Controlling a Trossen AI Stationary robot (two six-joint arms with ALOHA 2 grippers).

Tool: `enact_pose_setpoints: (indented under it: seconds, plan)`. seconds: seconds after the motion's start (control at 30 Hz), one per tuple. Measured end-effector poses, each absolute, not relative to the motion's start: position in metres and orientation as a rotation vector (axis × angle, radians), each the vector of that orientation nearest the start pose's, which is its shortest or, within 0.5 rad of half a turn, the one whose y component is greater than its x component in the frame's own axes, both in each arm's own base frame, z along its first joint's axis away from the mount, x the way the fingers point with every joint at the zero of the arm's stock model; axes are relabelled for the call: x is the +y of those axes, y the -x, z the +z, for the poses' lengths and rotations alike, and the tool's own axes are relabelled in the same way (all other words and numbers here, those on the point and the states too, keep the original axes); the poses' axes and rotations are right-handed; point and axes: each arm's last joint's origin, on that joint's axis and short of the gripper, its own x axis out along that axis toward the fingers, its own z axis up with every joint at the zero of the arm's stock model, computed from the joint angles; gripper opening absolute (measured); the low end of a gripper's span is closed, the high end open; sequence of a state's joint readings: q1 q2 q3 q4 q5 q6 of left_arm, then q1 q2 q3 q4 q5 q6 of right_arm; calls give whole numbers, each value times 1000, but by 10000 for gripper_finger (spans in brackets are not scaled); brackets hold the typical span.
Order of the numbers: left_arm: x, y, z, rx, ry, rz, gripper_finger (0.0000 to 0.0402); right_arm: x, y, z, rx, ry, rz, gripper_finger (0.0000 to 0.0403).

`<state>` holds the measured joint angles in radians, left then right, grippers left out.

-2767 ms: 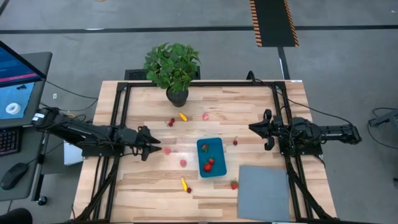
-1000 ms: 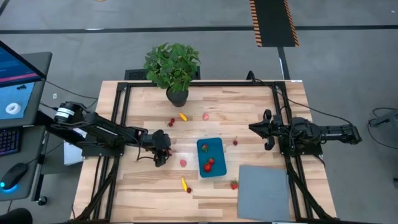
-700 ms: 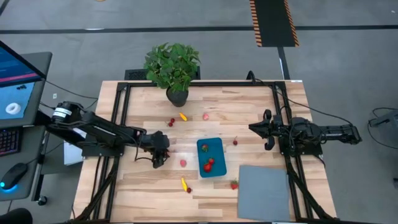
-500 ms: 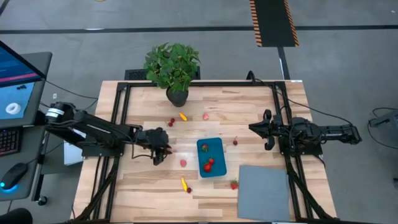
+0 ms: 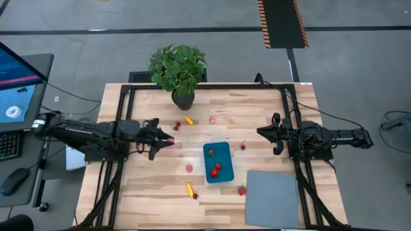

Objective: Pick and placing Produce into tupperware
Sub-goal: Put the apricot into the blue bin

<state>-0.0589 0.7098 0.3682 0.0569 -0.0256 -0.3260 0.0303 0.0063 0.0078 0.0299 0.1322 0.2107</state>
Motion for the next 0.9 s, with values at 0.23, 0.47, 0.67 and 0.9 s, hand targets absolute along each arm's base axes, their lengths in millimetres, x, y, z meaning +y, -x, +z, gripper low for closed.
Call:
enact_pose_setpoints:
  seconds: [0.23, 0.47, 0.67, 0.9]
  plan:
    - [-6, -128, 246, 89, 280, 14, 100, -1, -97, 169, -42, -213, -98, 69]
    - [-3, -98, 259, -61, 340, 33, 100, -1, -97, 169, -42, -213, -98, 69]
    - [-1, -77, 265, -158, 493, 22, 100, -1, -97, 169, -42, -213, -98, 69]
    - [1, -60, 259, -174, 581, 67, 99, -1, -97, 169, -42, -214, -99, 69]
